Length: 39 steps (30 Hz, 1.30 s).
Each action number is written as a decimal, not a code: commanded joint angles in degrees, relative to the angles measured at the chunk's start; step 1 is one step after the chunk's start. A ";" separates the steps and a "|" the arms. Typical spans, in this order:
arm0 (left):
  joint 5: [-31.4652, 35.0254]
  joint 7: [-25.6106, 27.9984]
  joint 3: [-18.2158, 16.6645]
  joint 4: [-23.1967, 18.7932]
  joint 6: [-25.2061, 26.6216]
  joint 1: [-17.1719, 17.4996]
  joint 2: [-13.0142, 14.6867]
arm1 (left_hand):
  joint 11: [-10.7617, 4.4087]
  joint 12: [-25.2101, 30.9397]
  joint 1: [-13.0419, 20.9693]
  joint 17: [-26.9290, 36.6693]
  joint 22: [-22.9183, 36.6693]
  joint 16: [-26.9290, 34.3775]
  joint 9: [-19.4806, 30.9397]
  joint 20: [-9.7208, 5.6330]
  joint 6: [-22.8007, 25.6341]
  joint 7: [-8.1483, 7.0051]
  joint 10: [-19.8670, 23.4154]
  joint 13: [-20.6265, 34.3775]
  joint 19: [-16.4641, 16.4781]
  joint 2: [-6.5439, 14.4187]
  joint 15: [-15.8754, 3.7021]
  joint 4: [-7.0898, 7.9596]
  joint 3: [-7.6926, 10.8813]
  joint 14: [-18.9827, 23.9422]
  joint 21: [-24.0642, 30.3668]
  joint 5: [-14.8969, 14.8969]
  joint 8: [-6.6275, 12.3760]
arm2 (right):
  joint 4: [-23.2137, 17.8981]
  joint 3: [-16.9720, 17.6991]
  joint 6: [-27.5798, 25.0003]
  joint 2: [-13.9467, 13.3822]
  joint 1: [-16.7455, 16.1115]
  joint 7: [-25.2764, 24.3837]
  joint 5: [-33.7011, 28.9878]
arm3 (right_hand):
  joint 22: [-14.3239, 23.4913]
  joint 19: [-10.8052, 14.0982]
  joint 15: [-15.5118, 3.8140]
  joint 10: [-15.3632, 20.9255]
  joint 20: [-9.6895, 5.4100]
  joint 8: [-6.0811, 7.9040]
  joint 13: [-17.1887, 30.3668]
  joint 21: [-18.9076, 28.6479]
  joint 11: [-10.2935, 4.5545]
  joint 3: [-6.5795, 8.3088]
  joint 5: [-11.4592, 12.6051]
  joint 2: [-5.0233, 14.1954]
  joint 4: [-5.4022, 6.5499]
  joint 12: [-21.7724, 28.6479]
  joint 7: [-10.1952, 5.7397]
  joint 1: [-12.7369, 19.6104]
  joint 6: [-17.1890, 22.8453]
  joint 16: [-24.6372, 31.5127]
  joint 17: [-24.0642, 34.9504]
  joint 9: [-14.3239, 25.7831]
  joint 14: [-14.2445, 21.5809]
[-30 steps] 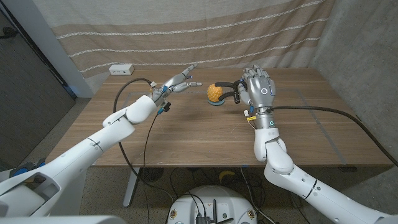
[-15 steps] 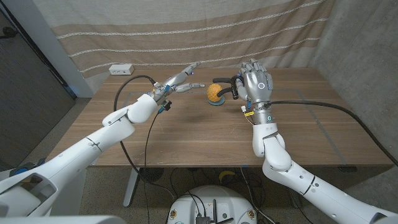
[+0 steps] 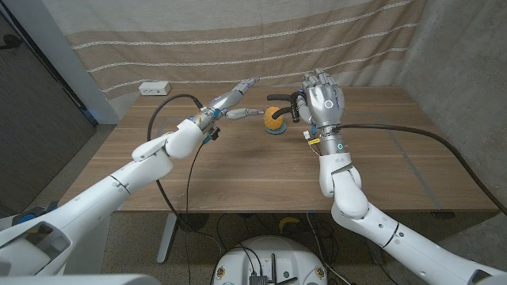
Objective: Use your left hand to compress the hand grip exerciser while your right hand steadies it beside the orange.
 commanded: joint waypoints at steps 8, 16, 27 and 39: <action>9.84 6.39 0.88 -1.88 1.24 1.16 -0.87 | -0.27 0.50 2.22 0.32 0.33 0.32 0.28 -0.10 -4.97 -0.58 -5.28 0.14 -0.31 -0.93 -0.28 0.17 -0.86 -3.04 -0.07 0.62 0.55 | -1.20 -0.35 1.34 1.56 0.33 4.81 -6.10 | 0.17 -0.19 -9.78 0.22 0.34 2.02 0.26 -0.21 -0.32 1.18 0.60 -0.12 0.47 -0.20 0.29 -0.36 1.60 -0.37 0.00 1.93 -0.26; 13.05 9.22 1.66 -1.31 0.91 1.04 -1.78 | -0.49 0.80 3.14 0.32 0.34 0.51 0.29 -0.17 -4.96 -0.74 -4.66 0.15 0.07 -1.28 -0.47 0.24 -1.30 -2.63 0.13 0.69 0.77 | -1.64 -0.14 3.12 1.77 0.32 4.83 -7.13 | 0.16 -0.25 -9.83 0.27 0.48 1.95 0.31 -0.24 -0.34 1.30 0.70 -0.10 0.49 -0.30 0.38 -0.56 1.55 -0.39 0.04 2.01 -0.27; 15.85 10.63 2.96 -0.69 1.17 0.59 -2.82 | -0.53 0.80 4.11 0.31 0.34 0.52 0.31 -0.08 -5.53 -0.75 -4.64 0.16 0.09 -1.54 -0.58 0.28 -1.76 -2.51 0.17 0.75 0.75 | -1.78 0.19 4.71 2.57 0.65 4.84 -8.24 | 0.15 -0.32 -9.86 0.36 0.63 1.98 0.40 -0.29 -0.34 1.50 0.85 -0.17 0.42 -0.43 0.50 -0.77 1.69 -0.45 0.07 2.23 -0.28; 19.60 12.77 4.25 -0.08 3.39 0.23 -3.75 | -0.49 0.62 5.04 0.32 0.35 0.40 0.33 0.19 -6.21 -0.79 -5.22 0.18 -0.14 -1.80 -0.30 0.32 -2.29 -2.85 0.12 0.86 0.72 | -1.48 0.26 6.63 3.07 1.43 3.89 -8.34 | 0.15 -0.39 -9.83 0.50 0.95 1.95 0.52 -0.33 -0.37 1.80 1.06 -0.26 0.36 -0.57 0.41 -1.02 1.73 -0.56 0.05 2.46 -0.22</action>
